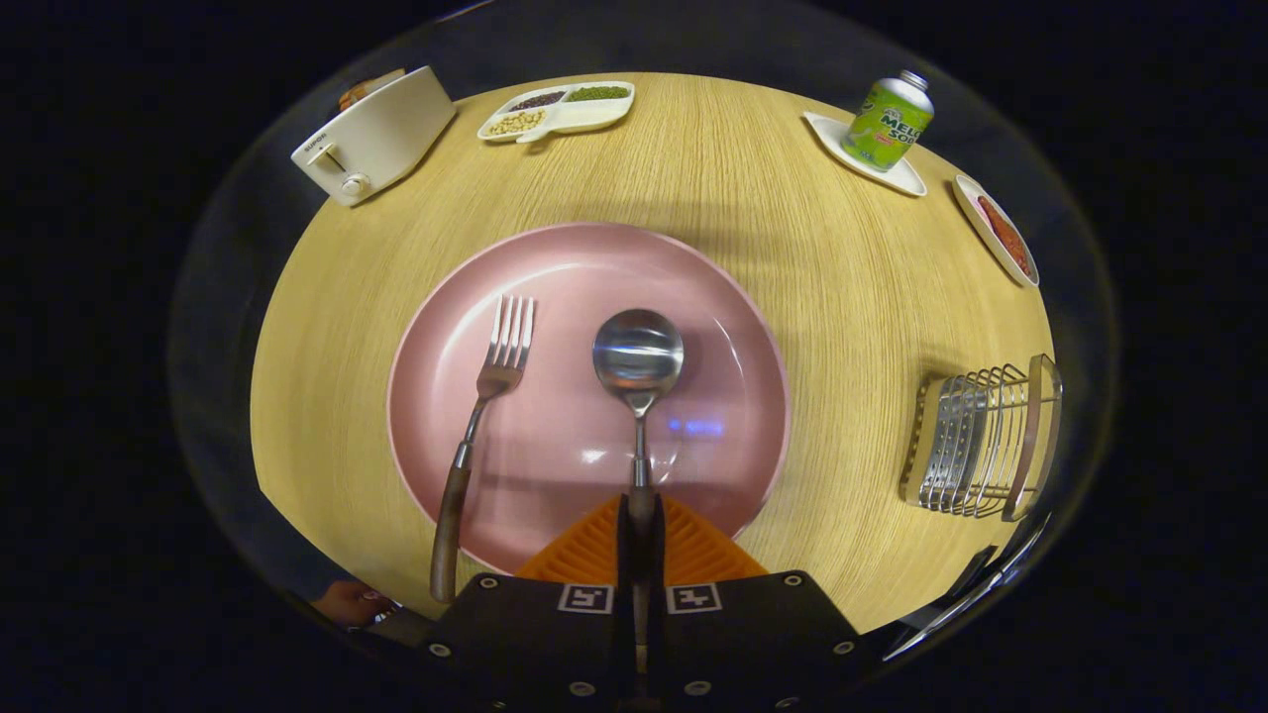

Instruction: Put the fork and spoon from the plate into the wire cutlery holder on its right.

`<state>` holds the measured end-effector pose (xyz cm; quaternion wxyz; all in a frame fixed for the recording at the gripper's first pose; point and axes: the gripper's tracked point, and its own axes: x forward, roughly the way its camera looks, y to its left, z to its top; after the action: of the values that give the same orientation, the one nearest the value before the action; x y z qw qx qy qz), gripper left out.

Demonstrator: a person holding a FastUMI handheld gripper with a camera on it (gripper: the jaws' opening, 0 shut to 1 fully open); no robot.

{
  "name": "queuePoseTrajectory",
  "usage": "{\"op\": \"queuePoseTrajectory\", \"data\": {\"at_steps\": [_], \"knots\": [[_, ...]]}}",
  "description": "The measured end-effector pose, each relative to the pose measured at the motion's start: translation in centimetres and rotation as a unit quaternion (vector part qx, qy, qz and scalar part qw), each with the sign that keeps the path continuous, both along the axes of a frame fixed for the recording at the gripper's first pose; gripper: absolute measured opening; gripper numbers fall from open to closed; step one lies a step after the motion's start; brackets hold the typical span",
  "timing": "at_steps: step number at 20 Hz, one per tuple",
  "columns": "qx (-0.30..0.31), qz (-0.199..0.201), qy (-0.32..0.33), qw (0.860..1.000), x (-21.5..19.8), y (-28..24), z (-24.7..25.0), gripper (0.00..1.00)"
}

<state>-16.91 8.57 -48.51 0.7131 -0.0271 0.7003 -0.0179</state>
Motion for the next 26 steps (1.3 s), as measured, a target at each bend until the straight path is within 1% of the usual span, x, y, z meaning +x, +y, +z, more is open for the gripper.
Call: {"op": "queuePoseTrajectory", "data": {"at_steps": [4, 6, 13, 17, 20, 23, 26], "knots": [[0.005, 0.002, -0.043, 0.999, 0.8, -1.3, 3.2, 0.05], [0.001, -0.003, -0.061, 0.998, 1.0, -2.5, 5.2, 0.05], [-0.032, -0.064, -0.09, 0.993, 0.1, -9.8, 11.1, 0.05], [-0.056, -0.088, -0.082, 0.991, -1.5, -14.6, 12.5, 0.05], [-0.065, -0.098, -0.068, 0.991, -2.5, -17.1, 12.6, 0.05], [-0.056, -0.112, -0.051, 0.991, -3.0, -18.3, 12.2, 0.05], [-0.054, -0.111, -0.036, 0.992, -3.4, -19.4, 11.8, 0.05]]}}
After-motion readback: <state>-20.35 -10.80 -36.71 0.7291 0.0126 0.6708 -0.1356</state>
